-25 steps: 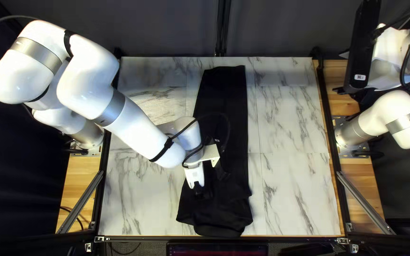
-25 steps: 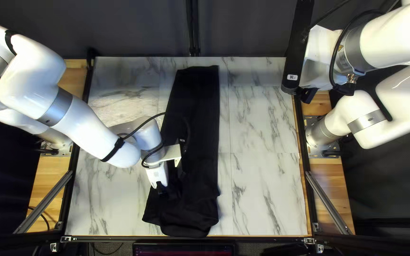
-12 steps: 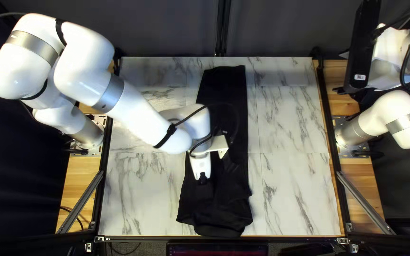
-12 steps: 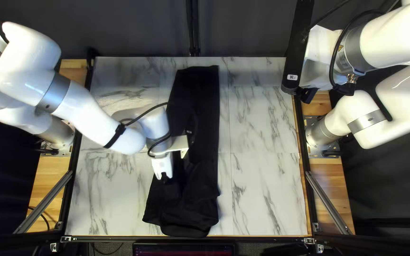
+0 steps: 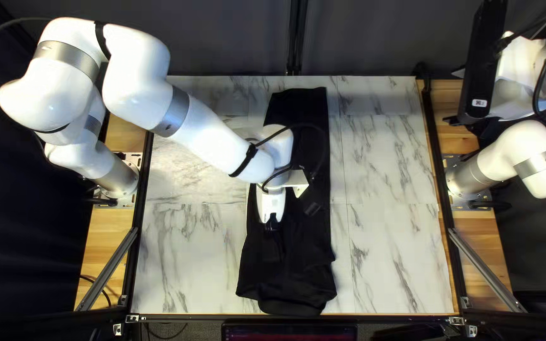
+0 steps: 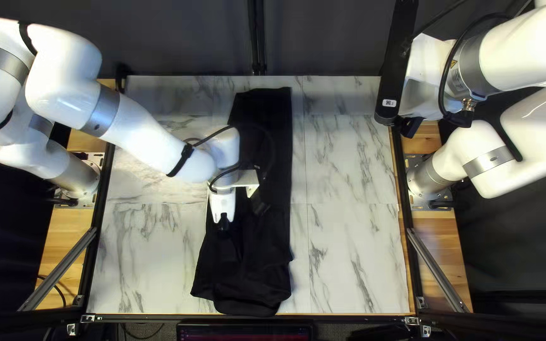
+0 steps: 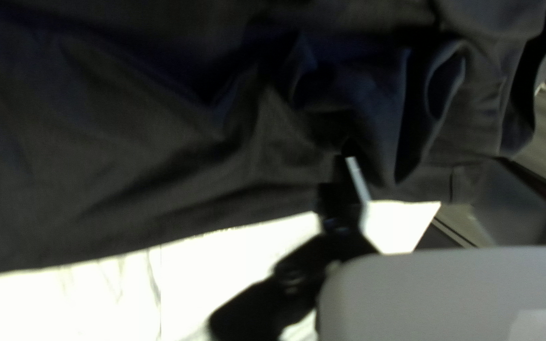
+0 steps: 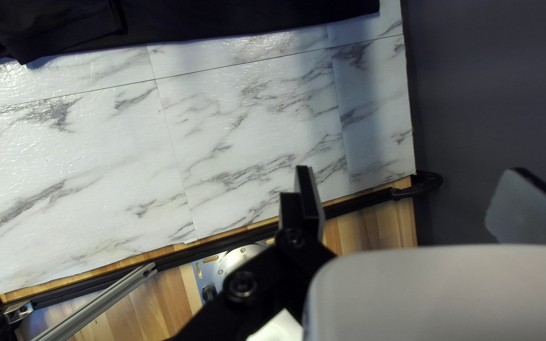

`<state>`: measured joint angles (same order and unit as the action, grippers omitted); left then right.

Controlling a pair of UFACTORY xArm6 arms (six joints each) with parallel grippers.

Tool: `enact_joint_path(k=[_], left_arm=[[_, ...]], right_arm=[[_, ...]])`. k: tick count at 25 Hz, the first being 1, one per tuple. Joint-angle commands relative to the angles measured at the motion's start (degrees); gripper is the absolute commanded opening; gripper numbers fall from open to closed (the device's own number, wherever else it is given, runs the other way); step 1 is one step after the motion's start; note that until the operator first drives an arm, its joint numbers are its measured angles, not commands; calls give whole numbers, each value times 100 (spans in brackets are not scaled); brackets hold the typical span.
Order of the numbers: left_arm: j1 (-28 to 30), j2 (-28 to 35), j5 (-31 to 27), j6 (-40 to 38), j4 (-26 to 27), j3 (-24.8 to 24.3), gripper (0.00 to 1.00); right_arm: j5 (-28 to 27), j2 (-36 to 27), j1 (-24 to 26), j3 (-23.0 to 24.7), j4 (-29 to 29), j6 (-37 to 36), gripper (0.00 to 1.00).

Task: Fold t-shirt

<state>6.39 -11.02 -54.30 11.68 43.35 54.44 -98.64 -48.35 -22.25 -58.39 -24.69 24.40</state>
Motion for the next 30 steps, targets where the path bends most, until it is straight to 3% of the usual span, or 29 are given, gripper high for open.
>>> enact_joint_path(k=[1, 4, 9, 12, 17, 23, 28, 30], left_arm=[[639, 207, 278, -1276, -733, 51, 100], [1089, 262, 389, -2249, -1314, 173, 100], [1657, -426, 265, -3894, -2372, 963, 100], [1763, -866, -462, -4885, -3033, 1697, 100], [1854, -1570, -1636, -5967, -3659, 2793, 100], [1931, -2192, -2438, -6695, -4122, 3547, 100], [2233, -2579, -2851, -6600, -4548, 4163, 100], [2289, -2541, -2879, -6423, -4681, 4098, 100]], right_arm=[[0, 0, 0, 0, 0, 0, 100], [0, 0, 0, 0, 0, 0, 100], [0, 0, 0, 0, 0, 0, 100], [0, 0, 0, 0, 0, 0, 100], [0, 0, 0, 0, 0, 0, 100], [0, 0, 0, 0, 0, 0, 100], [0, 0, 0, 0, 0, 0, 100], [0, 0, 0, 0, 0, 0, 100]])
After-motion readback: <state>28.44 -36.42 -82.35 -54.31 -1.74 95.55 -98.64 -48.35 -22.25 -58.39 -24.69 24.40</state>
